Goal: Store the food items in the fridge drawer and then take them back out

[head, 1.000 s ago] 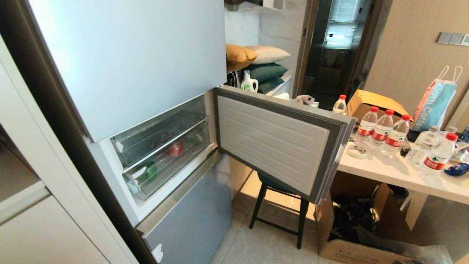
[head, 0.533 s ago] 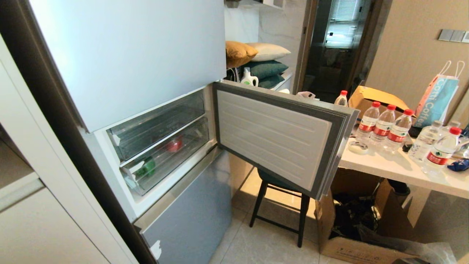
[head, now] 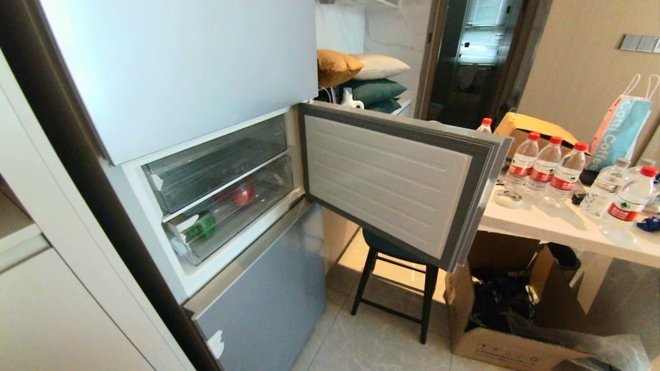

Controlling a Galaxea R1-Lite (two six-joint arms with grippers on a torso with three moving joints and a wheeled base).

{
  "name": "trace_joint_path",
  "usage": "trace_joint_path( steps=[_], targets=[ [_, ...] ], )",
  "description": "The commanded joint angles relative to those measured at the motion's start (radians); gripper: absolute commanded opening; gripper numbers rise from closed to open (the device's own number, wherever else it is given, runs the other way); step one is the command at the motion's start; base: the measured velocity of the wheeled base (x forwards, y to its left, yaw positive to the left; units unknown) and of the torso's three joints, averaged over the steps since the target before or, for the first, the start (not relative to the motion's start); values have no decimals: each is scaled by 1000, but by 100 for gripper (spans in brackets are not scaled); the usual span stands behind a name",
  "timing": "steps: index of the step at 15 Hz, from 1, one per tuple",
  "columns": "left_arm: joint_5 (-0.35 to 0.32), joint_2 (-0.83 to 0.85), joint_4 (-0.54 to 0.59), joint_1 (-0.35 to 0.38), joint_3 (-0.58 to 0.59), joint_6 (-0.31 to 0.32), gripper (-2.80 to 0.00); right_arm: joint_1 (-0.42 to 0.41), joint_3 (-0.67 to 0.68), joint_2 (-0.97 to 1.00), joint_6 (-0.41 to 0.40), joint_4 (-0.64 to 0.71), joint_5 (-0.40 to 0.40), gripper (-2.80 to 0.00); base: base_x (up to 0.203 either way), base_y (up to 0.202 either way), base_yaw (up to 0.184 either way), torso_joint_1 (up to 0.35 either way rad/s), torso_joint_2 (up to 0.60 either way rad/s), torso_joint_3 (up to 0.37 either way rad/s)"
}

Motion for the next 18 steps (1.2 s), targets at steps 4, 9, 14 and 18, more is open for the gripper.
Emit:
trace_joint_path(
  steps=[4,9,14,18],
  targets=[
    [0,2,-1,0,0,0,-280,0,0,1,0,0,1,-280,0,0,0,-139,335,203],
    [0,1,-1,0,0,-2,-280,0,0,1,0,0,-1,-280,0,0,0,-151,385,229],
    [0,1,-1,0,0,-2,-280,0,0,1,0,0,-1,-280,0,0,0,-74,193,121],
    [0,1,-1,0,0,-2,-280,0,0,1,0,0,-1,-280,0,0,0,-2,8,4]
  ],
)
